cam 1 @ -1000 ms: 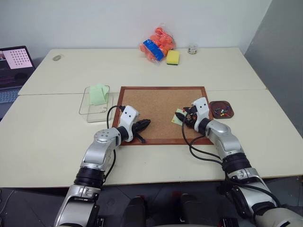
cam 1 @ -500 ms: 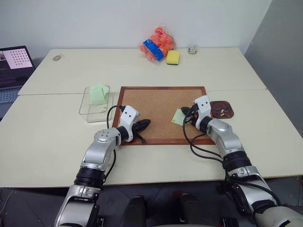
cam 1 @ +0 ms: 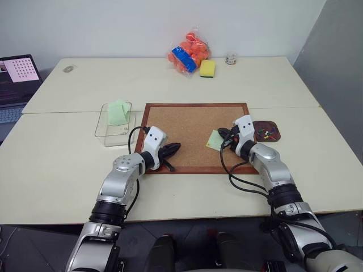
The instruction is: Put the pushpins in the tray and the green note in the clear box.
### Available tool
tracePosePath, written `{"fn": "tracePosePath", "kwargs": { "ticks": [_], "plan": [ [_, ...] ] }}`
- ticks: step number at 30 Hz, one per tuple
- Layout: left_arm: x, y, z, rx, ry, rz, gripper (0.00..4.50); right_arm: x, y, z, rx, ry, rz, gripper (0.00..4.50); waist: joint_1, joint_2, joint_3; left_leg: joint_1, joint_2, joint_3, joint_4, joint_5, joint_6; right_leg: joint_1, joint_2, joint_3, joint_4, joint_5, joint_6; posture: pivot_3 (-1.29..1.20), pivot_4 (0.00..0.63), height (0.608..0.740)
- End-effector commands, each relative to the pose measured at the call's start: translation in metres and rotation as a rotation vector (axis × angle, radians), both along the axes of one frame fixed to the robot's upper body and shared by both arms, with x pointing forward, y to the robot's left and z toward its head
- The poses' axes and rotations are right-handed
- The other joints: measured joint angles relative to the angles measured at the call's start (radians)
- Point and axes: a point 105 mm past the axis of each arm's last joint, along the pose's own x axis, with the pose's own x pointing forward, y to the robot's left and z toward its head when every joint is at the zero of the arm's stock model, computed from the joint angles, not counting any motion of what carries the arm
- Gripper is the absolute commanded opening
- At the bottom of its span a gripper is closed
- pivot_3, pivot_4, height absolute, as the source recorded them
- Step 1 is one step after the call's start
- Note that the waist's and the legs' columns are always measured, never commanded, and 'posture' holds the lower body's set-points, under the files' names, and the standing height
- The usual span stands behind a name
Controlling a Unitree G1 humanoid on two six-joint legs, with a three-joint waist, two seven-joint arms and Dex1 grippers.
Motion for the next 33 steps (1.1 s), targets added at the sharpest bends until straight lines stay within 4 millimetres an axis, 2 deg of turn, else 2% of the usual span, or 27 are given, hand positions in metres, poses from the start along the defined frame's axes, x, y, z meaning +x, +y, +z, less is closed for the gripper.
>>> {"fn": "tracePosePath", "kwargs": {
  "ticks": [1, 12, 18, 24, 28, 30, 33],
  "plan": [
    [-0.006, -0.002, -0.022, 0.017, 0.081, 0.003, 0.00, -0.003, 0.008, 0.043, 0.054, -0.141, 0.057, 0.01, 0.000, 0.000, 0.000, 0.000, 0.000, 0.000, 0.000, 0.000, 0.000, 0.000, 0.000, 0.000, 0.000, 0.000, 0.000, 0.00, 0.150, 0.740],
    [-0.007, -0.007, -0.024, 0.014, 0.083, -0.009, 0.00, -0.005, 0.004, 0.048, 0.043, -0.160, 0.046, 0.01, 0.001, 0.000, 0.000, 0.000, 0.000, 0.000, 0.000, 0.000, 0.000, 0.000, 0.000, 0.000, 0.000, 0.000, 0.000, 0.00, 0.150, 0.740],
    [-0.008, -0.008, -0.024, 0.017, 0.083, -0.013, 0.00, -0.006, -0.010, 0.055, 0.060, -0.183, -0.012, 0.01, 0.001, 0.000, 0.000, 0.000, 0.000, 0.000, 0.000, 0.000, 0.000, 0.000, 0.000, 0.000, 0.000, 0.000, 0.000, 0.00, 0.150, 0.740],
    [-0.009, -0.009, -0.026, 0.017, 0.085, -0.019, 0.00, -0.003, -0.054, 0.068, 0.080, -0.219, -0.216, 0.01, 0.002, 0.000, 0.000, 0.000, 0.000, 0.000, 0.000, 0.000, 0.000, 0.000, 0.000, 0.000, 0.000, 0.000, 0.000, 0.00, 0.150, 0.740],
    [-0.009, -0.011, -0.026, 0.012, 0.080, -0.021, 0.00, -0.001, -0.132, 0.057, 0.025, -0.172, -0.564, 0.01, 0.007, 0.000, 0.000, 0.000, 0.000, 0.000, 0.000, 0.000, 0.000, 0.000, 0.000, 0.000, 0.000, 0.000, 0.000, 0.00, 0.150, 0.740],
    [-0.009, -0.011, -0.027, 0.010, 0.080, -0.024, 0.00, -0.004, -0.143, 0.047, 0.014, -0.128, -0.595, 0.01, 0.008, 0.000, 0.000, 0.000, 0.000, 0.001, 0.000, 0.000, 0.000, 0.001, -0.001, 0.001, -0.001, 0.000, 0.000, 0.00, 0.150, 0.740],
    [-0.011, -0.013, -0.029, 0.020, 0.086, -0.040, 0.00, -0.004, -0.143, 0.040, 0.022, -0.085, -0.588, 0.01, 0.002, 0.001, -0.001, 0.000, -0.001, 0.003, 0.000, 0.000, 0.000, 0.001, -0.001, 0.002, -0.001, 0.000, 0.000, 0.00, 0.150, 0.740]
  ]
}}
